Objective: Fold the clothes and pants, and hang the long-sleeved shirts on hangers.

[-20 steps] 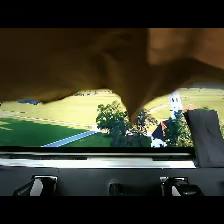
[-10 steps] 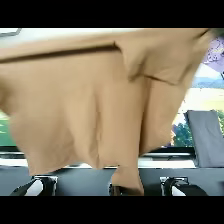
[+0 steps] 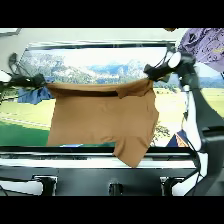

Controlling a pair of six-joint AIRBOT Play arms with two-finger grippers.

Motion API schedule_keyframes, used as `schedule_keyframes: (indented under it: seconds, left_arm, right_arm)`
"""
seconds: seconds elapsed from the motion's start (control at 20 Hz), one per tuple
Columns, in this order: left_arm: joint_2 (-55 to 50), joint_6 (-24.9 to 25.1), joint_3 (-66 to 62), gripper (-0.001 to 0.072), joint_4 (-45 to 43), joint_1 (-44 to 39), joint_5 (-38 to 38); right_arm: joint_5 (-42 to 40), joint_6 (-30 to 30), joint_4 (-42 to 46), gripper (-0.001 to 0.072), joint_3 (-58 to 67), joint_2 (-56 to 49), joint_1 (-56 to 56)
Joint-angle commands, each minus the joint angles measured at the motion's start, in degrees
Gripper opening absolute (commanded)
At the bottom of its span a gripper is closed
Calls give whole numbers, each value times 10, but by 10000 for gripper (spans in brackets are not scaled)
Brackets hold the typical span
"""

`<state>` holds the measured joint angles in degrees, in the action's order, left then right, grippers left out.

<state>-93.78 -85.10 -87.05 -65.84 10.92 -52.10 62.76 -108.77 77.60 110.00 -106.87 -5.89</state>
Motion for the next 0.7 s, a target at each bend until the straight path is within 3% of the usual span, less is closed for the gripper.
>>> schedule_keyframes:
  seconds: [0.0,0.05,0.1,0.2,0.3,0.5,0.65]
  left_arm:
    - [-59,-7,1,18,3,-28,15]
    - [-61,-12,1,53,3,-30,10]
    - [-61,-26,0,179,3,-30,5]
    - [-61,-60,-17,561,3,-24,-28]
    - [-56,-66,-54,601,3,-7,-92]
    - [6,-32,-77,602,3,49,-208]
    - [68,-15,-44,602,3,97,-251]
  right_arm:
    - [-24,-34,-5,30,0,-67,-18]
    - [-19,-34,-12,49,0,-70,-18]
    - [-13,-34,-18,125,0,-70,-18]
    - [14,-31,-26,329,1,-57,-13]
    - [58,23,-50,371,1,-27,5]
    - [183,230,-115,410,-6,55,101]
    - [209,305,-226,411,-130,133,201]
